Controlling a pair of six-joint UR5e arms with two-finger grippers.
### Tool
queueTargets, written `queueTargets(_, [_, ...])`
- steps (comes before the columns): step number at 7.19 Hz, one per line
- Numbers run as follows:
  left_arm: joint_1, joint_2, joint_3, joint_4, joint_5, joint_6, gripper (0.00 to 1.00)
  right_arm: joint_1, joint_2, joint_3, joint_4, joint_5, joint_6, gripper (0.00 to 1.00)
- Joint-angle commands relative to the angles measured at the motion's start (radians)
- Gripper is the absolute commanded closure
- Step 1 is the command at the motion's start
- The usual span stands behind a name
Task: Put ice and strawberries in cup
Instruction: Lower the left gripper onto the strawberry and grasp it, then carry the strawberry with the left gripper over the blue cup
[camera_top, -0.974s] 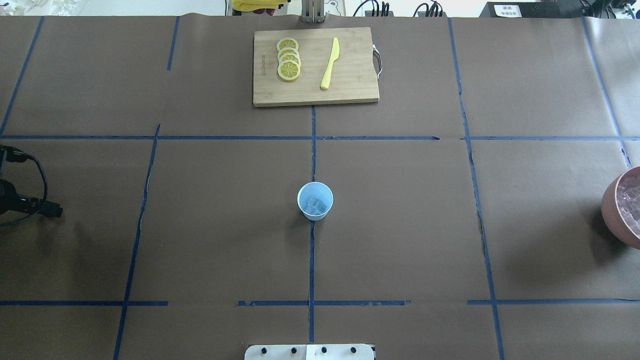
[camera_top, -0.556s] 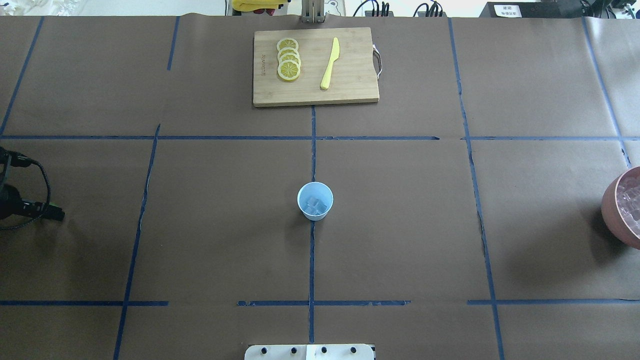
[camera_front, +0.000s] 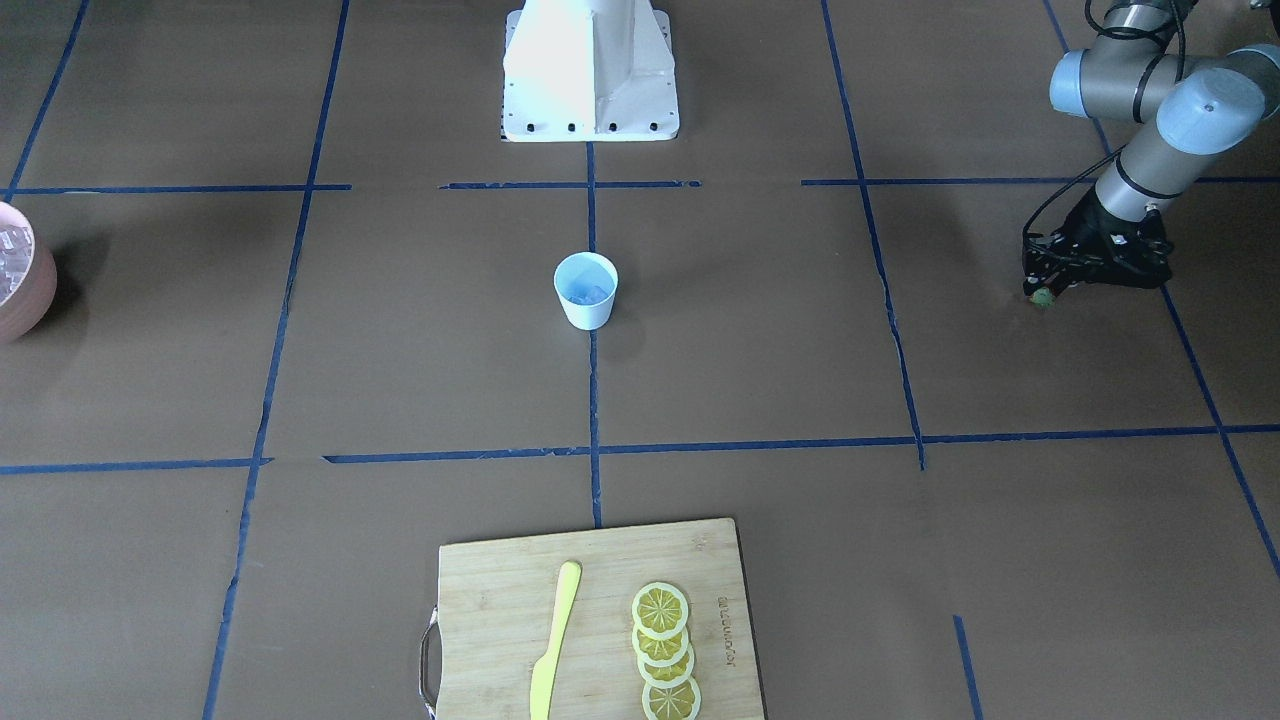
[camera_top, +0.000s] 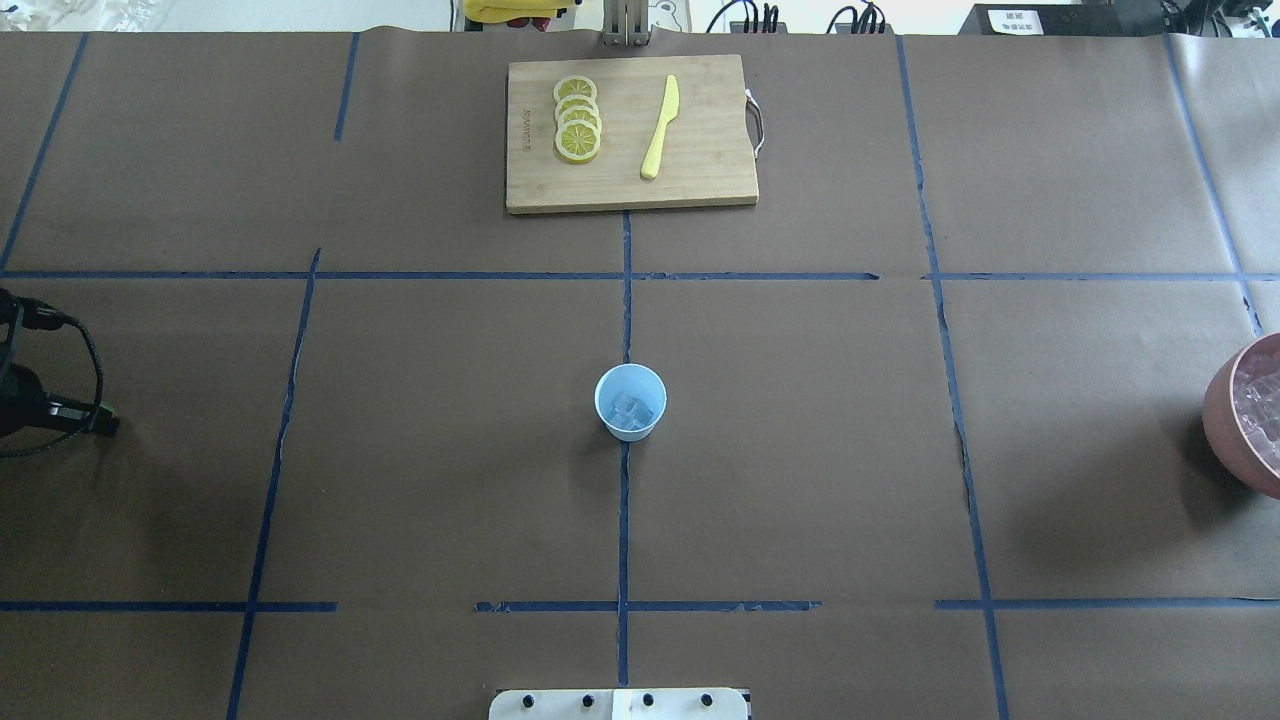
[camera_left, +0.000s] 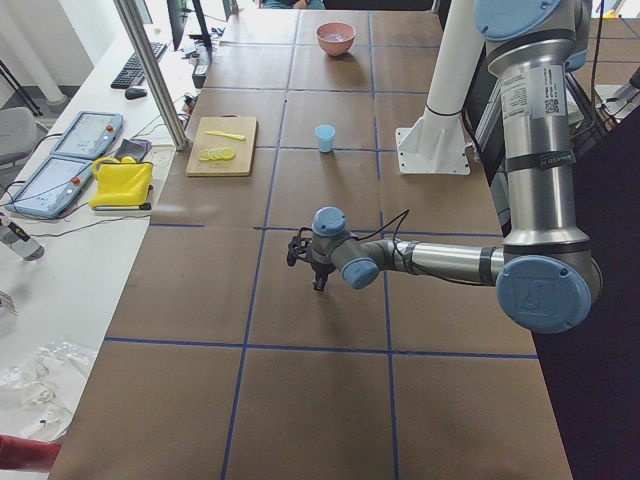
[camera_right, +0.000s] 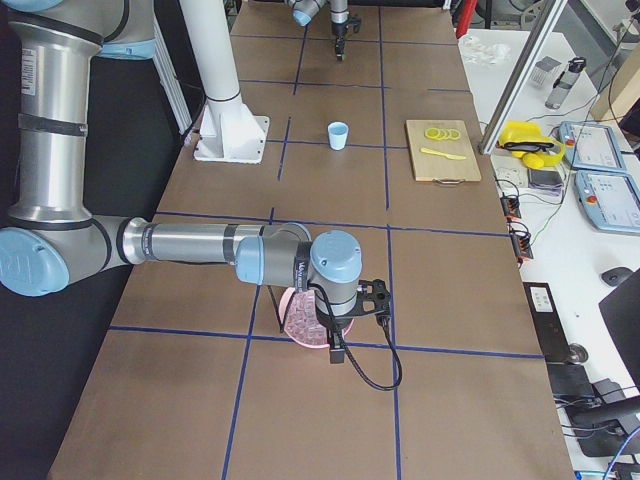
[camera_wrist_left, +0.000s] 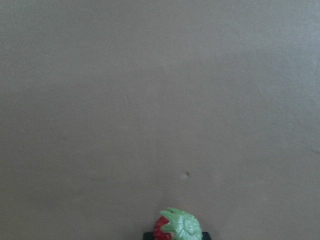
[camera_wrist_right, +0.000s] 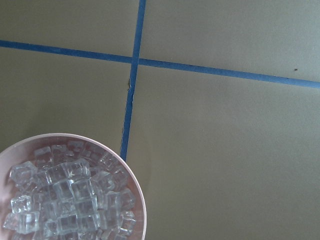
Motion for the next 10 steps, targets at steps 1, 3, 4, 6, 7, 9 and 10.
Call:
queueTargets(1, [-0.007,-0.004,-0.078,0.052,-0.008,0.001,1.00,0.000,0.000,0.001,0.000,0.000,-0.001,0.01])
queueTargets(3, [-0.007,-0.042,-0.281,0.346,-0.006,0.000,1.00,0.000,-0.002,0.001,0.000,0.000,0.001,0.01])
queueTargets(4, [-0.007,-0.103,-0.371,0.505,-0.005,-0.005,1.00,0.000,-0.002,0.001,0.000,0.000,0.001,0.00])
queueTargets(6, [-0.004,-0.285,-0.422,0.720,0.003,-0.038,1.00,0.000,-0.003,0.001,0.000,0.000,0.002,0.00])
queueTargets(7, [0.001,-0.391,-0.416,0.796,0.003,-0.125,1.00,0.000,-0.003,0.002,0.000,0.000,0.004,0.01])
queueTargets(9, [0.153,-0.627,-0.398,0.968,0.027,-0.356,1.00,0.000,-0.003,0.002,0.000,0.000,0.008,0.00])
queueTargets(10, [0.229,-0.743,-0.332,0.968,0.100,-0.493,1.00,0.000,-0.003,0.002,0.000,0.000,0.007,0.00])
